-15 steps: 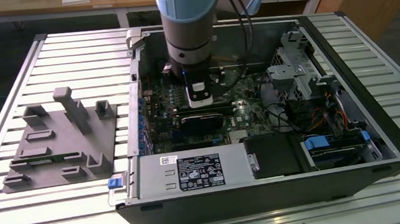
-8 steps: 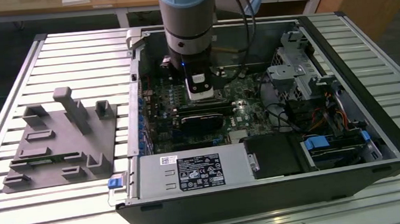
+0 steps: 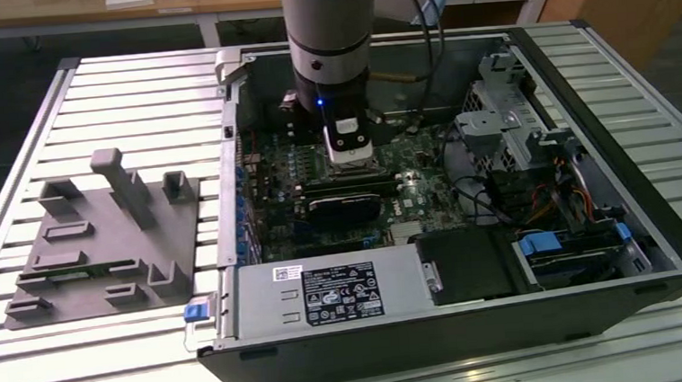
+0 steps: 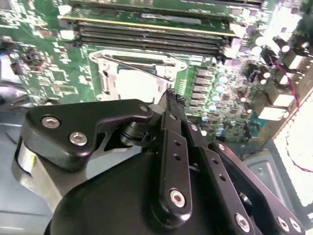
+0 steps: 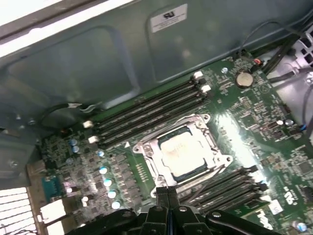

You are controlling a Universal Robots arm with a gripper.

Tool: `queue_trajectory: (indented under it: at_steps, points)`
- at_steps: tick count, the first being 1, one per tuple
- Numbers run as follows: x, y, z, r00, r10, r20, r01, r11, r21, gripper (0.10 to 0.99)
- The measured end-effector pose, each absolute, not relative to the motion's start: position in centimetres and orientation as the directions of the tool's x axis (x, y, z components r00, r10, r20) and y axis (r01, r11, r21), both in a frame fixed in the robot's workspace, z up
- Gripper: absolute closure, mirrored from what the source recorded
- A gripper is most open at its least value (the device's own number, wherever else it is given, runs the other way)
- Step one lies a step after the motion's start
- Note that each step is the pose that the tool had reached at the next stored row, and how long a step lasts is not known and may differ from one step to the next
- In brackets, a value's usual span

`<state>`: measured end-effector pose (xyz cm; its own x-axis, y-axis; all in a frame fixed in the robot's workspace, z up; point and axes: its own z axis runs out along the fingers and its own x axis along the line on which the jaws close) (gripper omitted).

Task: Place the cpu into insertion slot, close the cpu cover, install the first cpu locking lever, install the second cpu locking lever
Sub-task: 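Install the second cpu locking lever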

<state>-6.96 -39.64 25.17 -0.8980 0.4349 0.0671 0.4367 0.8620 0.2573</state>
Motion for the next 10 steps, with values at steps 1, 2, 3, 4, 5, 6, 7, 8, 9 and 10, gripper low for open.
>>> queue_trajectory:
  at_steps: [1, 2, 3, 4, 5, 6, 7, 8, 9, 10]
  points:
    - [-6.7, -39.6, 25.2, -0.898, 0.436, 0.065, 0.437, 0.863, 0.252, 0.98]
    - [-6.5, -39.6, 25.2, -0.897, 0.437, 0.063, 0.438, 0.864, 0.247, 0.98]
    - [-6.3, -39.6, 25.2, -0.897, 0.437, 0.061, 0.438, 0.866, 0.243, 0.98]
    - [-6.0, -39.6, 25.2, -0.897, 0.438, 0.06, 0.439, 0.867, 0.238, 0.98]
    - [-5.9, -39.6, 25.2, -0.897, 0.438, 0.058, 0.439, 0.868, 0.233, 0.98]
    - [-5.7, -39.6, 25.2, -0.897, 0.439, 0.055, 0.439, 0.869, 0.228, 0.98]
    - [-5.7, -39.6, 25.2, -0.897, 0.439, 0.053, 0.439, 0.87, 0.222, 0.98]
    - [-5.6, -39.6, 25.1, -0.897, 0.44, 0.051, 0.44, 0.872, 0.217, 0.98]
    - [-5.6, -39.6, 25.1, -0.897, 0.44, 0.049, 0.44, 0.873, 0.211, 0.98]
    - [-5.5, -39.6, 25.1, -0.897, 0.44, 0.047, 0.44, 0.874, 0.206, 0.98]
